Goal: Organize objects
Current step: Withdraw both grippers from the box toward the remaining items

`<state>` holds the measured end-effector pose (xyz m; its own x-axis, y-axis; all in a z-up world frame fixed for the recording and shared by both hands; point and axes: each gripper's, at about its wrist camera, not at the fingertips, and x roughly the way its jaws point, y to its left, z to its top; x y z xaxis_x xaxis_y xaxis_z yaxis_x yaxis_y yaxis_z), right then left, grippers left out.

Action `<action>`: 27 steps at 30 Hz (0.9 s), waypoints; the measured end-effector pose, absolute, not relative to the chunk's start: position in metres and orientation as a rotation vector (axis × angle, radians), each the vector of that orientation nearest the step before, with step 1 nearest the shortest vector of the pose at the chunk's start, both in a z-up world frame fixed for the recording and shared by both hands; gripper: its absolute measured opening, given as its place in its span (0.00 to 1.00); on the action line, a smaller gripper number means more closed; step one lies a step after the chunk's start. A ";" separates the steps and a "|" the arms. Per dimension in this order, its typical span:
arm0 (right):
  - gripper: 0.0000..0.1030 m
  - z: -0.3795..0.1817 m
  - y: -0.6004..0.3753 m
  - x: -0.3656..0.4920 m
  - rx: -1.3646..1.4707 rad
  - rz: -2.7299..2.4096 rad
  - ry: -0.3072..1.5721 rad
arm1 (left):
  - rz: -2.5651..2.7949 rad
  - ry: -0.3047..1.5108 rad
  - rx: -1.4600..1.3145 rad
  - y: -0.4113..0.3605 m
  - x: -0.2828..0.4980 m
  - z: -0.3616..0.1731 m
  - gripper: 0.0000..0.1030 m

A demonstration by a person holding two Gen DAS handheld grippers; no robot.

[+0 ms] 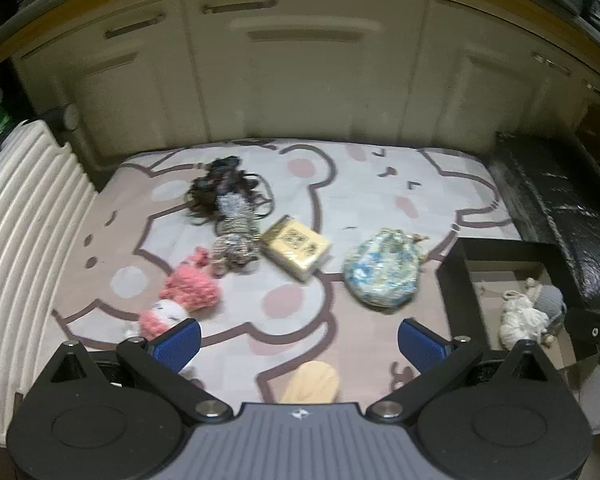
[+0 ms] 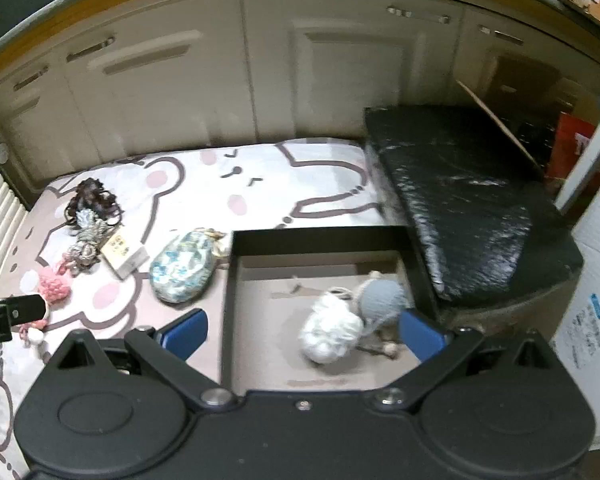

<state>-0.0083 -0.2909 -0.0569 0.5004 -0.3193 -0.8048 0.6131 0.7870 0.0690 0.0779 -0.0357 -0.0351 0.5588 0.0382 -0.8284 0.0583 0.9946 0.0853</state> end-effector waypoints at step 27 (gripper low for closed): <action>1.00 -0.076 -0.250 0.089 0.347 -0.452 0.824 | -0.137 1.031 0.129 0.015 0.079 -0.056 0.98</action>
